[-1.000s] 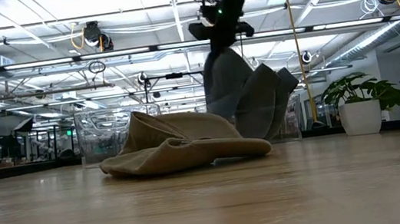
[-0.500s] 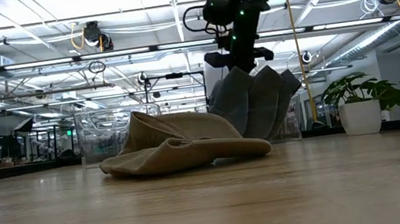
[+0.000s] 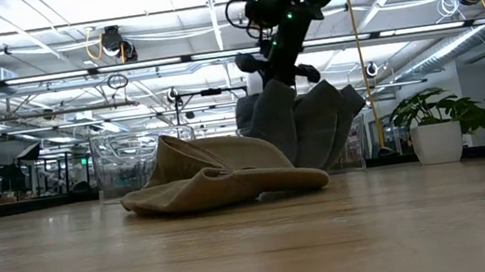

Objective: Pick & Place hat
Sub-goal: Put the blue cap into the right transparent bin, then put the bottom right brown cap into the left transparent bin

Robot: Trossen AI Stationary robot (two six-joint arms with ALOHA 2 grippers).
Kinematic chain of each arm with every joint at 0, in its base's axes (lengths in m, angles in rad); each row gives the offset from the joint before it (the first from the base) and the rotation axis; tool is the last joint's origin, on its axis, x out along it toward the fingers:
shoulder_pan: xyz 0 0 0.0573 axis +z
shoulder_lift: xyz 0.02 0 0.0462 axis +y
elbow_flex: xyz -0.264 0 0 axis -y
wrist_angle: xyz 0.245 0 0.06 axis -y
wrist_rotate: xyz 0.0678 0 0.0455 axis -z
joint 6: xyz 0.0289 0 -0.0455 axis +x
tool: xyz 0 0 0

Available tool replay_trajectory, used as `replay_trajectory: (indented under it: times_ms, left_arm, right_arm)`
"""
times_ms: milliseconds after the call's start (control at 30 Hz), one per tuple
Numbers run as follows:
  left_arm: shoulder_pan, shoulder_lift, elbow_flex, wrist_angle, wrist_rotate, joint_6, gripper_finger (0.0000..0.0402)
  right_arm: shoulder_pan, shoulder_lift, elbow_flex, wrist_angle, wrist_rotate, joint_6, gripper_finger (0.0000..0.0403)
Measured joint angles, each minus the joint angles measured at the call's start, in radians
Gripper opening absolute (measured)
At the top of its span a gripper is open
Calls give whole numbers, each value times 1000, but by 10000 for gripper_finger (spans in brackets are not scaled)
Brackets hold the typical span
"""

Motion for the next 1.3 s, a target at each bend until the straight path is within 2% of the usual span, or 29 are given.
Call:
replay_trajectory:
  times_ms: [67,167,433,567,867,1000,1133,1300]
  left_arm:
    - [0,0,0,0,0,18,182]
    - [0,0,0,0,0,45,182]
    - [0,5,0,0,0,41,182]
    - [0,5,0,1,23,40,182]
    - [0,5,0,0,26,38,182]
    - [0,5,0,1,26,39,182]
    - [0,5,0,7,26,39,182]
    - [0,4,0,41,26,44,182]
  right_arm:
    - [0,0,0,13,0,82,10]
    - [-1,0,0,36,1,110,10]
    - [-5,0,0,-102,2,-25,26]
    - [-2,0,0,-107,2,-109,67]
    - [-3,-71,2,-109,2,-208,213]
    - [-2,-137,2,-62,2,-281,262]
    - [-2,-212,2,-36,-49,-335,288]
    - [15,-309,2,3,-127,-439,292]
